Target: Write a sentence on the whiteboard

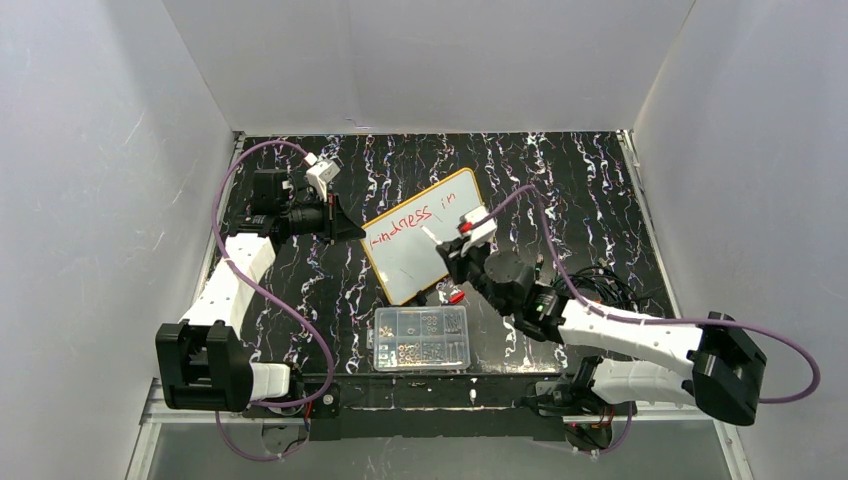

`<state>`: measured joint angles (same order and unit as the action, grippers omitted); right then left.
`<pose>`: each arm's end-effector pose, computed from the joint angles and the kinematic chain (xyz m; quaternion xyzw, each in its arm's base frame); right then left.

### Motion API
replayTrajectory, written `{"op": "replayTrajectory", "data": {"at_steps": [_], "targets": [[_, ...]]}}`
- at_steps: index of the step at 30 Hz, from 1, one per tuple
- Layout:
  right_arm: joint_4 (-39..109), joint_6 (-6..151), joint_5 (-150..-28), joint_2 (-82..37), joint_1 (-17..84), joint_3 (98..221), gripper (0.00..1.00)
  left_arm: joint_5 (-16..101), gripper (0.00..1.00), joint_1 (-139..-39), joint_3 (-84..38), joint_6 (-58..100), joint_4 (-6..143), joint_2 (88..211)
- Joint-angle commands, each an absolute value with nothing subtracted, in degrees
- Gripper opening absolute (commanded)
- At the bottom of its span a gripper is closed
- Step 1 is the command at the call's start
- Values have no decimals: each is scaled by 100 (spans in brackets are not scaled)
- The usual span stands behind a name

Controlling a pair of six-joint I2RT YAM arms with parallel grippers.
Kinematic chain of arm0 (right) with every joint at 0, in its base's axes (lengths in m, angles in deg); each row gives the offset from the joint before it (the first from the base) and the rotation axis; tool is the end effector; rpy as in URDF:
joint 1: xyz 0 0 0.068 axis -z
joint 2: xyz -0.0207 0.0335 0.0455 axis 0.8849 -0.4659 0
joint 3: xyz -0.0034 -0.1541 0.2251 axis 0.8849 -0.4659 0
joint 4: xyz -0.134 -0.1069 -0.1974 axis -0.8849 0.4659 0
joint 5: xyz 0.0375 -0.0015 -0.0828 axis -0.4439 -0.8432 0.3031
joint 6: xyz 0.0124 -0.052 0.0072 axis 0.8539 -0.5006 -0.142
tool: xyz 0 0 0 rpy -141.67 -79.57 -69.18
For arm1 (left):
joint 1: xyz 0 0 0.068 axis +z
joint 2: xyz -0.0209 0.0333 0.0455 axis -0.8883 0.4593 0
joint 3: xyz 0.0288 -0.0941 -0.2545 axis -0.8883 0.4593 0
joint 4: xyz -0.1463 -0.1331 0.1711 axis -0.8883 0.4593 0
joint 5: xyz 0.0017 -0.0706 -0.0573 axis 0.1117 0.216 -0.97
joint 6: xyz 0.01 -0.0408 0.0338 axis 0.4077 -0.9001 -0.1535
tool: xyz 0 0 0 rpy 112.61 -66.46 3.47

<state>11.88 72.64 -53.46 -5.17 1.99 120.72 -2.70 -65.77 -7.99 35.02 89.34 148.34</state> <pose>0.1405 0.2122 0.2862 -0.1707 0.7081 0.2193 0.6491 0.2737 -0.0436 0.2982 0.2418 0.7839 -0.4043 0.4045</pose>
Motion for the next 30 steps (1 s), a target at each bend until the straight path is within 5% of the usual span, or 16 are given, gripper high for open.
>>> {"op": "replayTrajectory", "data": {"at_steps": [1, 30], "targets": [[773, 7301, -5214, -815, -446, 12218, 1, -429, 0, -6593, -769, 3427, 8829, 14587], [302, 6956, -4870, -2545, -1098, 12965, 1, -460, 0, -6597, -761, 3440, 8829, 14580]]}}
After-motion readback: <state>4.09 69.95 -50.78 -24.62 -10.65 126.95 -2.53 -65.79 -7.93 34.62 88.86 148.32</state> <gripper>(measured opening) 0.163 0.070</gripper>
